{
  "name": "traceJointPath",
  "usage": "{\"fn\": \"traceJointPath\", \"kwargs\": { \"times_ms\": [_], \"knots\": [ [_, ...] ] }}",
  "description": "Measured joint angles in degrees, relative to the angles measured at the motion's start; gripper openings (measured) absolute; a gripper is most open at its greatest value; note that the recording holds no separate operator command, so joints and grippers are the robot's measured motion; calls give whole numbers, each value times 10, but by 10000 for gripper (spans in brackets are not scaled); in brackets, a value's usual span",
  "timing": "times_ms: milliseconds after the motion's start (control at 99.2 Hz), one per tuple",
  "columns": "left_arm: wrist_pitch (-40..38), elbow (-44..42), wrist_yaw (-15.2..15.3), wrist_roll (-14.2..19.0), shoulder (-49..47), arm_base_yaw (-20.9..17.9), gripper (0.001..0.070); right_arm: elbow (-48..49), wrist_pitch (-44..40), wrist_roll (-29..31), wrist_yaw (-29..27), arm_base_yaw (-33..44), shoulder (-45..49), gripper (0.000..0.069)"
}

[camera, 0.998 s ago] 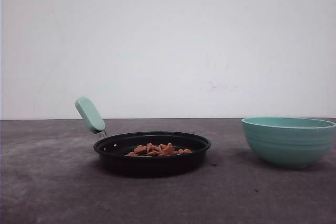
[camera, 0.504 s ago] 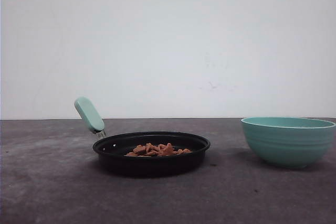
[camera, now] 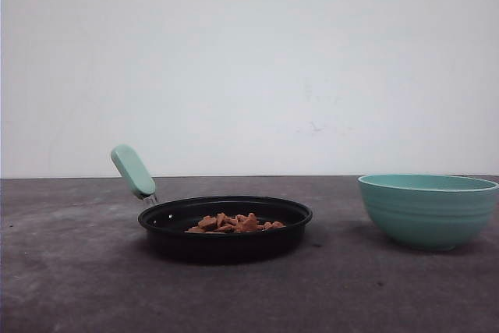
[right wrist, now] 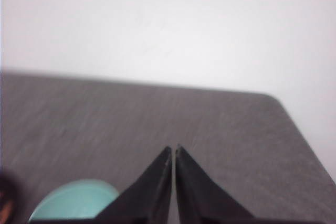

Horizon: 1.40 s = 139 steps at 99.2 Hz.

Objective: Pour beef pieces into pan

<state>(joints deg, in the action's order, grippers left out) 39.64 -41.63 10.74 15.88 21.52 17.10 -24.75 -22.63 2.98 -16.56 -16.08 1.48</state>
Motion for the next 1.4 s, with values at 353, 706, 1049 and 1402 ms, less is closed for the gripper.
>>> {"fn": "traceJointPath", "kwargs": {
  "times_ms": [353, 706, 1049, 1402],
  "knots": [
    [0, 0, 0, 0, 0, 0, 22, 239, 139, -1, 221, 120, -7, 11],
    [0, 0, 0, 0, 0, 0, 22, 239, 128, -11, 201, 126, -13, 11],
    [0, 0, 0, 0, 0, 0, 22, 239, 131, -14, 241, 108, -13, 11],
    [0, 0, 0, 0, 0, 0, 22, 239, 132, -15, 241, 108, -13, 11]
  ]
}}
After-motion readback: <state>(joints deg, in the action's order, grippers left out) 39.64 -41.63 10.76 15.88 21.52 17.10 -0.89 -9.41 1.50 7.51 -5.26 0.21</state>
